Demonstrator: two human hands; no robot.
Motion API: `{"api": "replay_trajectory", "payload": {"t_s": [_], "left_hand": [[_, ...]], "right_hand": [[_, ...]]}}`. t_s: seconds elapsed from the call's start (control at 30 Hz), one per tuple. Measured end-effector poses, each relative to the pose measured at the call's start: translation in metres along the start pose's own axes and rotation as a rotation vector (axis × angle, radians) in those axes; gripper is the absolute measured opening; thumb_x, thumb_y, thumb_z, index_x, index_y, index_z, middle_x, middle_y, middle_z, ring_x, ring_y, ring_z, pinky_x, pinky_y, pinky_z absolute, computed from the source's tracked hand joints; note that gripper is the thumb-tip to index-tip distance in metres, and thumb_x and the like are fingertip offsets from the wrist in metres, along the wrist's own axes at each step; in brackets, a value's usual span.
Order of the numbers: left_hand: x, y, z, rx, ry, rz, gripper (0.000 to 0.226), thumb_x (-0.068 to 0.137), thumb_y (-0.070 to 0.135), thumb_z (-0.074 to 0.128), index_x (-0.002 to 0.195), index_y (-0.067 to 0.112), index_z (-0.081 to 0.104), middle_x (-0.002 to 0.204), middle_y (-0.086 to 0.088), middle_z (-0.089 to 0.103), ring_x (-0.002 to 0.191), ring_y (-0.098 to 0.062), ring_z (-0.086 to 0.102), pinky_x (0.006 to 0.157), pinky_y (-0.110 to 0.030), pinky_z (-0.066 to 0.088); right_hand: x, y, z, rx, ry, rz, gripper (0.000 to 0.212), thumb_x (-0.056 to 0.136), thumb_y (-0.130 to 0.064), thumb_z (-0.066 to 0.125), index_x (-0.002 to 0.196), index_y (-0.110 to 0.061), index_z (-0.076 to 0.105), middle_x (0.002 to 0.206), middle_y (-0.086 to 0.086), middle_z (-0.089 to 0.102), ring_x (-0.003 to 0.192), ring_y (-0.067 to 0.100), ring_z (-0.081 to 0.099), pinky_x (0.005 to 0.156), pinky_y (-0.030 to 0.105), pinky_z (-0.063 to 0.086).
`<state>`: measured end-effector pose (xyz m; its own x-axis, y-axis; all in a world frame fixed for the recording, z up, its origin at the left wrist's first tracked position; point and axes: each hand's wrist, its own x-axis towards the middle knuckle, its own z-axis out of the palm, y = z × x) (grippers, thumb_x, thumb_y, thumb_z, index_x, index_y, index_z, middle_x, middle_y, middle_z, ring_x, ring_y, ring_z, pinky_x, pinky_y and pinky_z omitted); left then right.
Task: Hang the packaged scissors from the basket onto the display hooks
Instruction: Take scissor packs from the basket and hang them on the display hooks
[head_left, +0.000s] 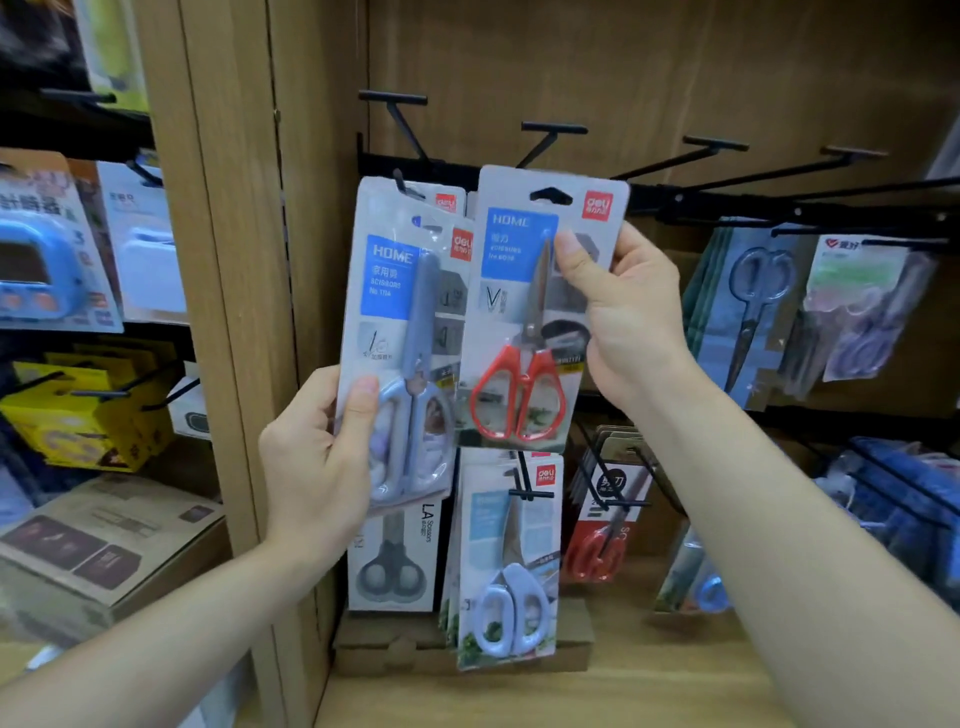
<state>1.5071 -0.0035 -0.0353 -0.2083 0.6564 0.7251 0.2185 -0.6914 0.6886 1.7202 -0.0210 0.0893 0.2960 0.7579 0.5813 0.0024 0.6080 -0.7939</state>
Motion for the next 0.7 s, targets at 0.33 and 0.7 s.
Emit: {"api": "replay_trajectory", "payload": {"t_s": [0.33, 0.7], "left_hand": [[0.003, 0.002, 0.001, 0.029, 0.018, 0.013, 0.029, 0.107, 0.03, 0.054, 0.089, 0.009, 0.064, 0.079, -0.004, 0.068, 0.072, -0.021, 0.063, 0.06, -0.041, 0.049], [0.001, 0.004, 0.001, 0.111, 0.066, 0.062, 0.03, 0.108, 0.032, 0.052, 0.097, 0.008, 0.067, 0.085, 0.016, 0.066, 0.079, 0.007, 0.063, 0.06, -0.009, 0.044]], "right_hand": [[0.017, 0.002, 0.007, -0.188, 0.069, 0.037, 0.012, 0.098, -0.022, 0.069, 0.11, -0.023, 0.07, 0.112, -0.005, 0.078, 0.105, 0.013, 0.074, 0.084, 0.047, 0.064], [-0.003, 0.048, -0.009, -1.093, 0.082, -0.841, 0.047, 0.093, -0.037, 0.07, 0.132, -0.012, 0.065, 0.135, 0.01, 0.06, 0.126, 0.023, 0.044, 0.102, 0.037, 0.036]]}}
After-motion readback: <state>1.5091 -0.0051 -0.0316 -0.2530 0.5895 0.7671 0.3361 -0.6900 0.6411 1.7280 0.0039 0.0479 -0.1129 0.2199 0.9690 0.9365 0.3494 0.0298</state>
